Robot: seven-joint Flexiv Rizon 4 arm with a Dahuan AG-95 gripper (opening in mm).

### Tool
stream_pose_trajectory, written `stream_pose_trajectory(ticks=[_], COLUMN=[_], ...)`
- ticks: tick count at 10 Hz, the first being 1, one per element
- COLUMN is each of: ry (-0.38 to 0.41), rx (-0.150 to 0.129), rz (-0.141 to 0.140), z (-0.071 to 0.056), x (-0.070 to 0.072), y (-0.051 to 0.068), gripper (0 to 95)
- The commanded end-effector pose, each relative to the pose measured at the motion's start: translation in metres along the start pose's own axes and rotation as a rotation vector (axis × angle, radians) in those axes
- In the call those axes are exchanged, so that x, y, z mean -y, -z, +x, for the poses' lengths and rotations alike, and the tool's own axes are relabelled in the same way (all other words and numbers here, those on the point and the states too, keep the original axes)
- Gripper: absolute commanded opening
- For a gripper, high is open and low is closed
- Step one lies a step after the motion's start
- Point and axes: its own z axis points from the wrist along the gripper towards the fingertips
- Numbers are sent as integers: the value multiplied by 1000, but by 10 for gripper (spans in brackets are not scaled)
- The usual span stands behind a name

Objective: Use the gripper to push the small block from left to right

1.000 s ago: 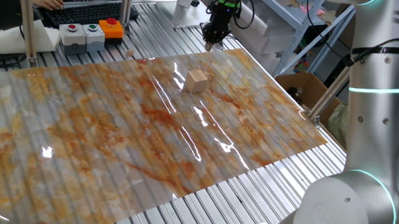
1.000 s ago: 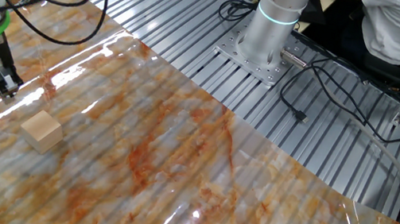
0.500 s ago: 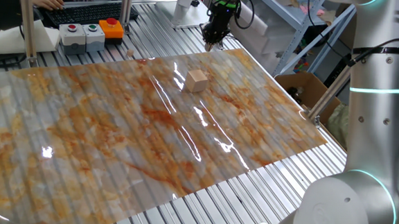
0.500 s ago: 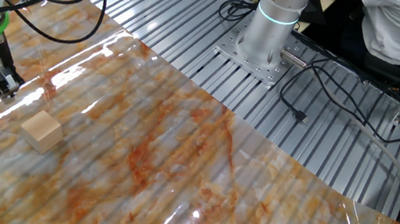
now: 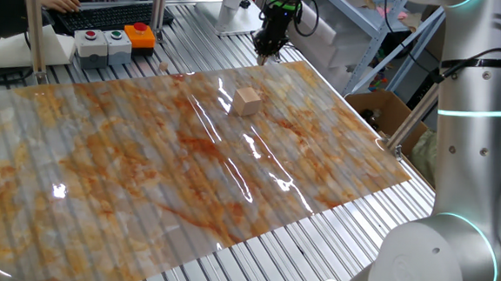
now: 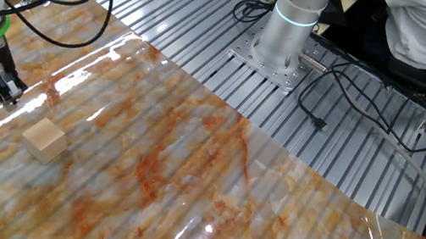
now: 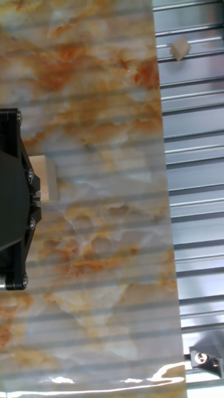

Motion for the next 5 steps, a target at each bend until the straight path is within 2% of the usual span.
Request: stream_pose_trajectory(ticks=[1, 5], ry=[24, 20], rx=[7, 17], rz=[4, -16], z=[4, 8], x=[5, 15], y=[2, -4], gripper=[0, 0])
